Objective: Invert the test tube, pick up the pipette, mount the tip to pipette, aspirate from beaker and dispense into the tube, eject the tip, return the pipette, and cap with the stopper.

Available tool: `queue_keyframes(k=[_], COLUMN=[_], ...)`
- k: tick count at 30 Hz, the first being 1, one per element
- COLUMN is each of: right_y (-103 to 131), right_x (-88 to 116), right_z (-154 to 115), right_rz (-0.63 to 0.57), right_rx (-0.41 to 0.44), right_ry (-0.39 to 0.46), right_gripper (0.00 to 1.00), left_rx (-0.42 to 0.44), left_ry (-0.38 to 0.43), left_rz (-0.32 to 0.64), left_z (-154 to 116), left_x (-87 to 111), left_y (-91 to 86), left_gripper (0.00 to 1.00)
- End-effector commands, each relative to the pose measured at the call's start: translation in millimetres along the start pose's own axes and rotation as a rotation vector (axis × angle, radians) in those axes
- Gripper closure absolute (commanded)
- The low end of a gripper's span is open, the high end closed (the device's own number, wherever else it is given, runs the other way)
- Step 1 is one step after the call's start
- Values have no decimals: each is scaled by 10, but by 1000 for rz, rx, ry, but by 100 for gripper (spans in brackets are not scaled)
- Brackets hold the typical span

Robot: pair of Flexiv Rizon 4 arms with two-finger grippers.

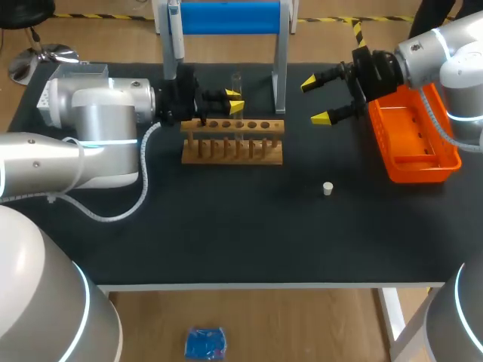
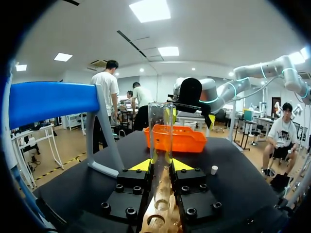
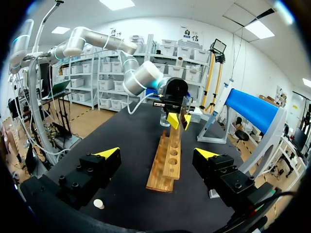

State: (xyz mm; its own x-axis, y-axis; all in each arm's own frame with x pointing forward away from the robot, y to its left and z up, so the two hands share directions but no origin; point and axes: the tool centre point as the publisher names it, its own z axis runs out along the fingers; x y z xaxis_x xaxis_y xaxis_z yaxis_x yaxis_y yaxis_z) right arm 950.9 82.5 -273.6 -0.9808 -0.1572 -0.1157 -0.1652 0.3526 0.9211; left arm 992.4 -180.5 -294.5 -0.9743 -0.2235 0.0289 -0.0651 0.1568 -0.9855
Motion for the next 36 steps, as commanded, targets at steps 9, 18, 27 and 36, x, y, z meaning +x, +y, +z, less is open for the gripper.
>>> queue_keyframes(k=[9,18,27,36], right_y=[5,5,5,5], right_x=[1,1,1,1], right_z=[-7,-7,-7,-7], right_rz=[1,1,1,1], right_rx=[2,2,2,2], right_ry=[1,1,1,1], right_gripper=[0,0,0,0], left_rx=[4,-3,-4,-20], left_ry=[-11,-10,-5,2], left_rz=[-3,-11,-16,-26], left_z=[11,8,24,43], left_x=[7,6,7,7], left_y=[39,72,89,114], left_gripper=[100,100,100,100])
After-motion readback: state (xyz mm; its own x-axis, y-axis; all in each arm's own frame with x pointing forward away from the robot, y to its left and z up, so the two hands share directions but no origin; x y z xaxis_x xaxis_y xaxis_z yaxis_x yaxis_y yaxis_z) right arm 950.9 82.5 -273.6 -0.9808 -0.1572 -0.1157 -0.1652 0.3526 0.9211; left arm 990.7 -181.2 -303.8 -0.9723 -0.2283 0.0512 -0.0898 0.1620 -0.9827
